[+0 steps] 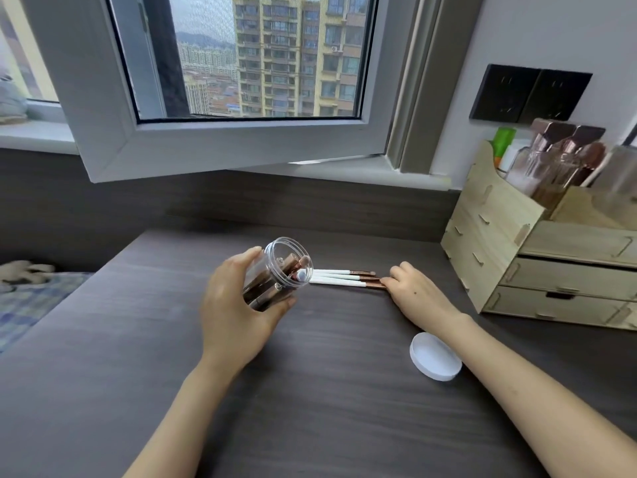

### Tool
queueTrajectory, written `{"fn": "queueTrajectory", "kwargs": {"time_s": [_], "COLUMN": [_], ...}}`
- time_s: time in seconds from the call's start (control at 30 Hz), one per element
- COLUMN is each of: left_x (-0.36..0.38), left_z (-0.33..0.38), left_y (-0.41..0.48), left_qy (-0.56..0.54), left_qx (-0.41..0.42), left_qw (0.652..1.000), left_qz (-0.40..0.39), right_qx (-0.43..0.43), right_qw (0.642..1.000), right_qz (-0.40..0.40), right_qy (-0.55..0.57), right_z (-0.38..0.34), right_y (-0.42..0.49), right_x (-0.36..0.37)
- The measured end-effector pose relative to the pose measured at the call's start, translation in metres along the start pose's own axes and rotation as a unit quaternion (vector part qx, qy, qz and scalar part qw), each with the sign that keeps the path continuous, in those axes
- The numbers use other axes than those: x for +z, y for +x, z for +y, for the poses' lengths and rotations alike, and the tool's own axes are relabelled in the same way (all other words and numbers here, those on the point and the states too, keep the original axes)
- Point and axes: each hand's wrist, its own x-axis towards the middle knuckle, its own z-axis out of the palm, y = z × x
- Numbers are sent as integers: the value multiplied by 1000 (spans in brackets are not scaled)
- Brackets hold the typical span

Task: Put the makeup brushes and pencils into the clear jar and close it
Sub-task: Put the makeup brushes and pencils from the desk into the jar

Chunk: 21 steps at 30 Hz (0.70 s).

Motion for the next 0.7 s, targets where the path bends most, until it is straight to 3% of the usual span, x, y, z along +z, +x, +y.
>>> {"fn": "queueTrajectory", "kwargs": {"time_s": [0.13,0.3,0.37,0.5,0.7], "left_x": [0,1,2,6,9], "left_z": [-1,0,0,2,3], "left_y": [0,0,-1,-3,-7], "left_qy": [4,16,26,45,46], "left_qx": [7,30,40,72,119], "left_qw": [1000,999,998,995,990], "left_qz": [1,-15,-29,-43,-54], "right_qx": [61,199,179,72,-24], "right_qw": [989,918,918,952,950], "right_qz": [77,175,189,203,200], "right_qy": [111,294,300,217,240], "right_z": [6,8,-3,-35,-83], "right_y": [-16,-41,-46,-35,5], "right_x": [-17,-76,-101,-126,-118]}}
